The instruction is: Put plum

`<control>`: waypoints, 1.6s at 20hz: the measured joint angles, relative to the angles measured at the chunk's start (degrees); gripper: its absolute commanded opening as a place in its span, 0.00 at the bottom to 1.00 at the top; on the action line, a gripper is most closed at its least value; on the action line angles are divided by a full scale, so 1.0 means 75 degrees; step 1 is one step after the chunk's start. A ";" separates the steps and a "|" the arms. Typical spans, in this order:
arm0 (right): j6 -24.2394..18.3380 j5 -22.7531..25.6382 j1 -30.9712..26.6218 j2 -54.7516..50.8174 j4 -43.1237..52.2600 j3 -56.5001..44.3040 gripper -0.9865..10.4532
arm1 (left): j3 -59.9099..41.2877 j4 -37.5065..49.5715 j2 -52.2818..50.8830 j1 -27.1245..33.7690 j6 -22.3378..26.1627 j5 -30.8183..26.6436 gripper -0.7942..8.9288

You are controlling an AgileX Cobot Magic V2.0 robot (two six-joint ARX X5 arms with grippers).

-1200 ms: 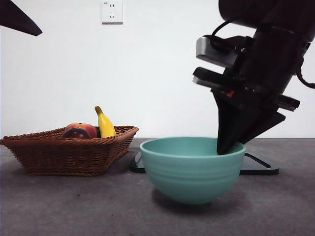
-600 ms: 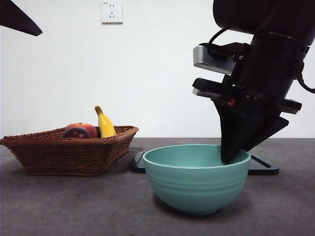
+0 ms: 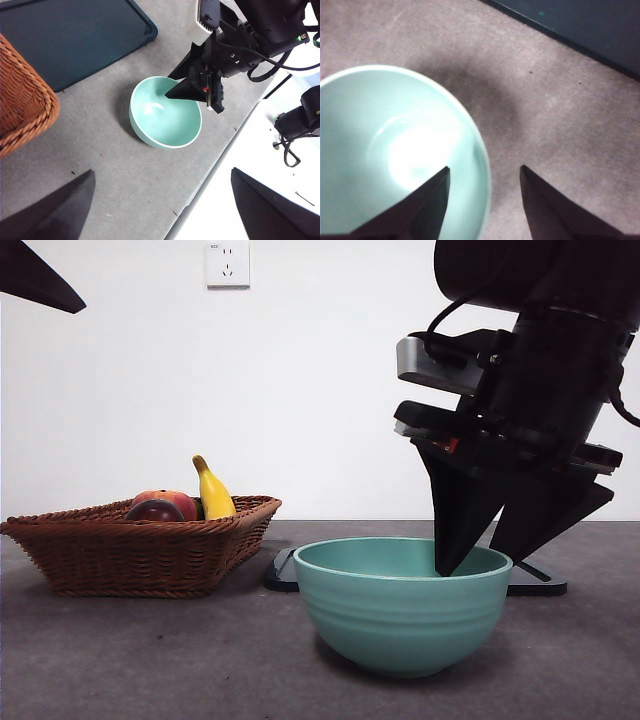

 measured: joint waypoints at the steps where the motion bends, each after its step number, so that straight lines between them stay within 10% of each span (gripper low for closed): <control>1: 0.0000 0.0090 0.0000 -0.0131 -0.0026 0.0000 0.28 | 0.0000 -0.0003 0.0000 0.0000 0.0000 0.0000 0.53; 9: -0.0213 0.0259 -0.0035 -0.2410 -0.1326 0.0697 0.28 | 0.0000 -0.0029 0.0000 0.0000 0.0000 0.0000 0.53; 17: -0.0291 -0.1434 -0.0035 -0.4398 -0.2707 0.0819 0.28 | 0.0000 -0.0192 0.0000 0.0000 0.0003 0.0000 0.53; 32: -0.0291 -0.1614 -0.0035 -0.4893 -0.3654 0.0819 0.28 | 0.0000 -0.0198 0.0000 0.0000 0.0003 0.0000 0.53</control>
